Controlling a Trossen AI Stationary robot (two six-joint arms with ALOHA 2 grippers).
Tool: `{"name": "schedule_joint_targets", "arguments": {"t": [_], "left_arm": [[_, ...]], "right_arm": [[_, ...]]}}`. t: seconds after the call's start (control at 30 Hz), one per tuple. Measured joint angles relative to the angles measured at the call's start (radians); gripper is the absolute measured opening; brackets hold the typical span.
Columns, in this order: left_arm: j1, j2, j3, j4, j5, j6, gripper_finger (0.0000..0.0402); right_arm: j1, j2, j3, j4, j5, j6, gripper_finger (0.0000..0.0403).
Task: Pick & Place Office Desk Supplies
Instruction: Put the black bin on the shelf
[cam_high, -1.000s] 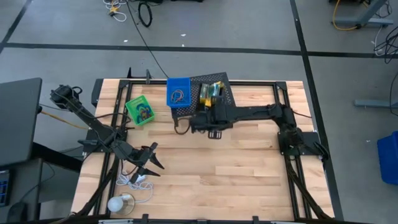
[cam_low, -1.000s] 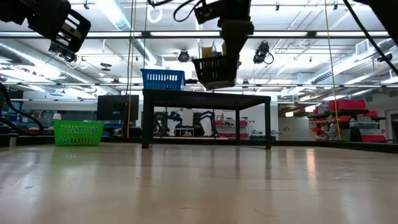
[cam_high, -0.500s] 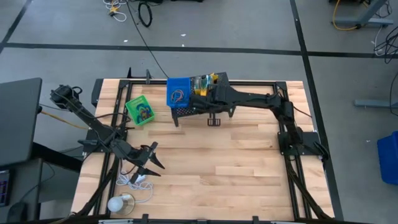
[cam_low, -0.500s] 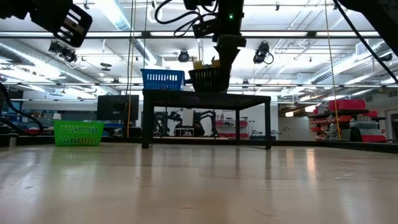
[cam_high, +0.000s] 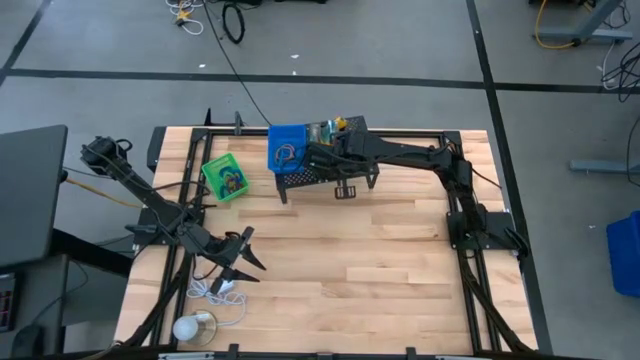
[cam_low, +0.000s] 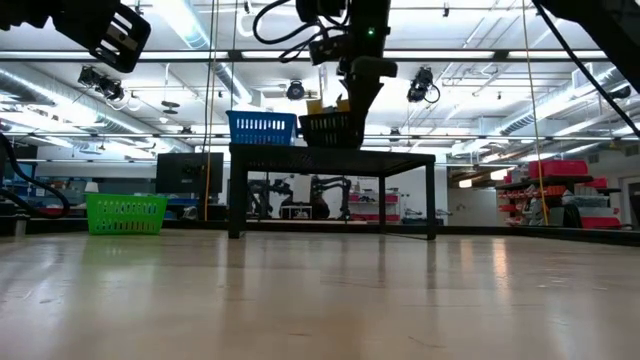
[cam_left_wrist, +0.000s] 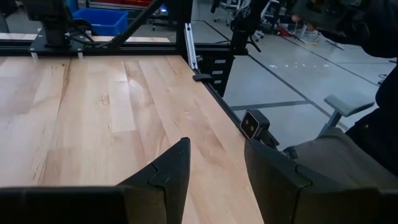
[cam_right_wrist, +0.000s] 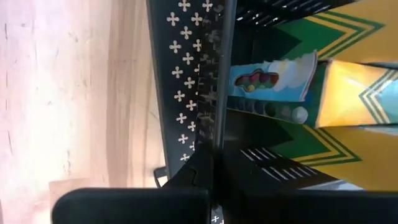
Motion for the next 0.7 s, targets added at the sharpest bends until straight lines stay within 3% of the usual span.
{"name": "schedule_joint_targets", "arguments": {"t": [0.57,0.7], "left_arm": [[0.0,0.0,0.0,0.001,-0.008,0.0,0.0162],[0.0,0.0,0.0,0.001,-0.008,0.004,0.0162]], "right_arm": [[-0.013,0.0,-0.013,0.047,-0.056,-0.073,0.0006],[-0.018,0.0,-0.014,0.042,-0.059,-0.061,0.0029]]}}
